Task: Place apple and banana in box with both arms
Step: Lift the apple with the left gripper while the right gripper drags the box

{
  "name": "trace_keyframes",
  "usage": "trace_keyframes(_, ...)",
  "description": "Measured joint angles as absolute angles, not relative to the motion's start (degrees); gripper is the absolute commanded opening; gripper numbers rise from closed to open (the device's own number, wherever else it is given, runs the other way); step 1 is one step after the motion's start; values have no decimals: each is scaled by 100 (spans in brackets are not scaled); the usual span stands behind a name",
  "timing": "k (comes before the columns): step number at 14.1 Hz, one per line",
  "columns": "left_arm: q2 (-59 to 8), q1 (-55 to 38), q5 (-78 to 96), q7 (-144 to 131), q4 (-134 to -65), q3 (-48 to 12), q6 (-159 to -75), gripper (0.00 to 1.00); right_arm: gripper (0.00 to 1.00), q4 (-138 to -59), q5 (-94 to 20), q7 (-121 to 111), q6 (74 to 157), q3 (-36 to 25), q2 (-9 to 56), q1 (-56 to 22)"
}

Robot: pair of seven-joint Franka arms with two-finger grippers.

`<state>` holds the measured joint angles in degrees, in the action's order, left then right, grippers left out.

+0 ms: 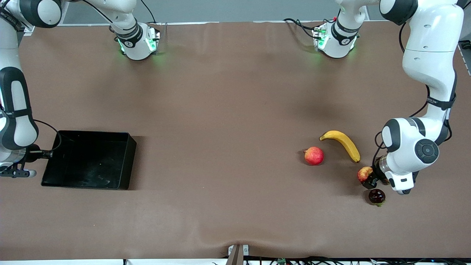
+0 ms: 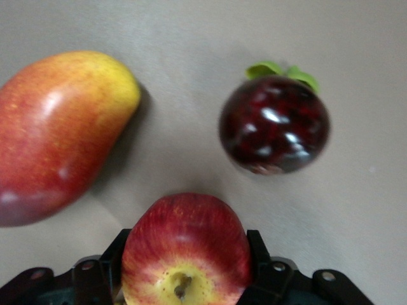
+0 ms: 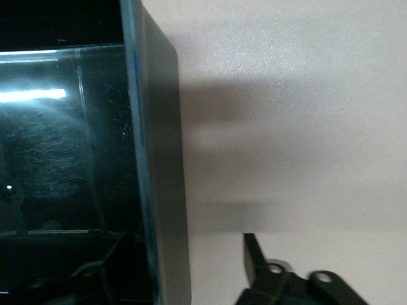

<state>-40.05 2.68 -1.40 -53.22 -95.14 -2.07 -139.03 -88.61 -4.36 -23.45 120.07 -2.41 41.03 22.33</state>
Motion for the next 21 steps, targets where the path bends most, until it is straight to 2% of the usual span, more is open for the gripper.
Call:
trace_keyframes(3, -3738, 57, -168, -5317, -9397, -216, -13397, 0, 0, -8861, -452, -2340, 12007, -239, 4101, 2233)
trace_keyframes(7, -3018, -446, -189, -5316, -9355, -249, -12658, 0, 0, -8777, -474, -2339, 11895, -202, 4084, 2167)
trace_keyframes(11, -2545, -979, -190, -5316, -9359, -277, -12209, 0, 0, -8419, -488, -2283, 11050, -108, 4030, 1973)
trace_keyframes(16, -2336, -1587, -191, -5391, -9364, -359, -11726, 0, 0, -8340, -595, -1603, 10441, 695, 3567, 1582)
trace_keyframes(19, -2337, -2029, -191, -6039, -9383, -416, -11675, 0, 0, -8352, -652, -1188, 10416, 1241, 3467, 1376)
trace_keyframes(21, -2333, -2270, -191, -6468, -9339, -428, -11676, 0, 0, -8392, -661, -1175, 10580, 1339, 3470, 1128)
